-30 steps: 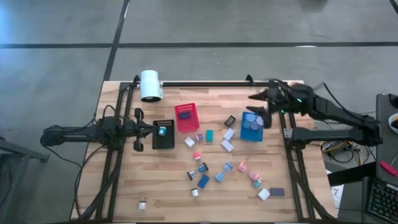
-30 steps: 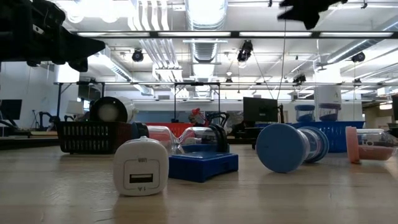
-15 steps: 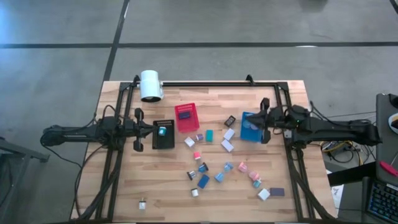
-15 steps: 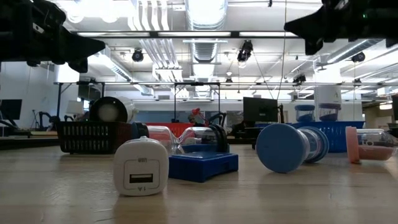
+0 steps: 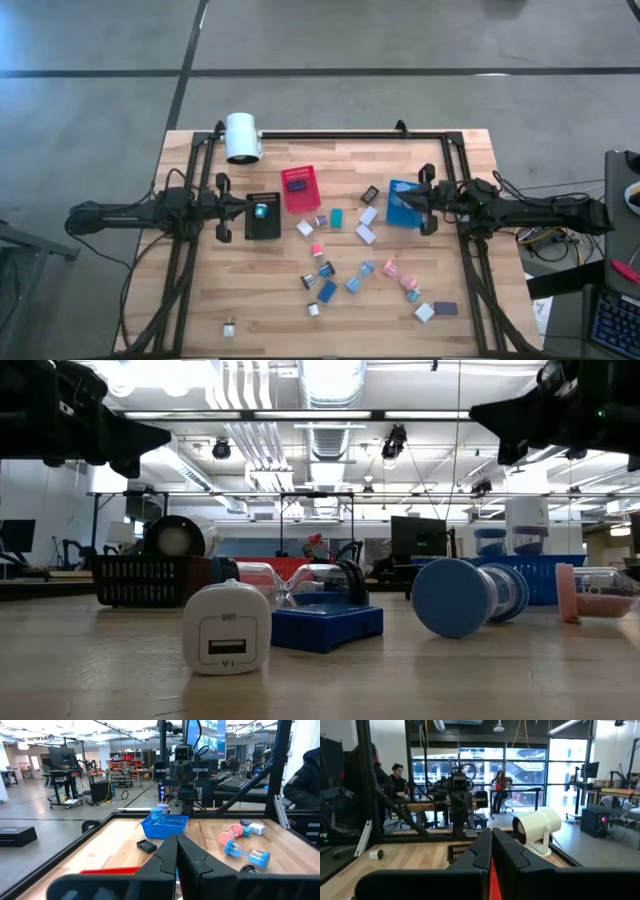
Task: Pick & Place Office items
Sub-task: Put the light blue digital clock into the red bin, then put the violet charger adapter into the black bin
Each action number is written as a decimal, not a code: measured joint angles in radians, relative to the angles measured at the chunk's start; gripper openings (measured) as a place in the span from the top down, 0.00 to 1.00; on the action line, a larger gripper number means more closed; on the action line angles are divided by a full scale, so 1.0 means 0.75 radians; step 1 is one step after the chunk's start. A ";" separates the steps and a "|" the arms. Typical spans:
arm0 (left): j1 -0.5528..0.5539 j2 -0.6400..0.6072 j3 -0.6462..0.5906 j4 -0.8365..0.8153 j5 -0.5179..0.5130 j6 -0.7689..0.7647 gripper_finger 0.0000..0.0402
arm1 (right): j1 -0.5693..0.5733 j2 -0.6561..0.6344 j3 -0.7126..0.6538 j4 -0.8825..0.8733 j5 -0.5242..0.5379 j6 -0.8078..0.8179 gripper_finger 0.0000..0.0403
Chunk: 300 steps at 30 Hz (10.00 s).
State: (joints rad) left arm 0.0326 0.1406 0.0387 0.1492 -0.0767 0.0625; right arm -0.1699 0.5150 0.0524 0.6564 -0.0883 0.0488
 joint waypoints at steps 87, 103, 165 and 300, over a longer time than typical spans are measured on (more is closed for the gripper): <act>0.123 2.806 2.210 -1.172 0.164 0.276 0.01 | -0.018 -0.032 -0.057 -0.042 -0.029 -0.031 0.98; 0.122 2.801 2.144 -1.112 0.209 0.265 0.28 | -0.019 -0.031 -0.057 -0.042 -0.030 -0.032 0.98; 0.149 0.121 0.067 0.230 0.248 -0.056 0.28 | -0.019 -0.030 -0.056 -0.052 -0.022 -0.004 0.98; 0.317 0.263 -0.036 0.332 0.464 -0.205 0.99 | -0.019 -0.030 -0.057 -0.087 0.020 -0.035 0.98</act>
State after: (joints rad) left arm 0.2703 0.3382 0.0118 0.3981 0.2710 -0.0913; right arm -0.1840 0.4923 0.0093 0.5909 -0.0733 0.0222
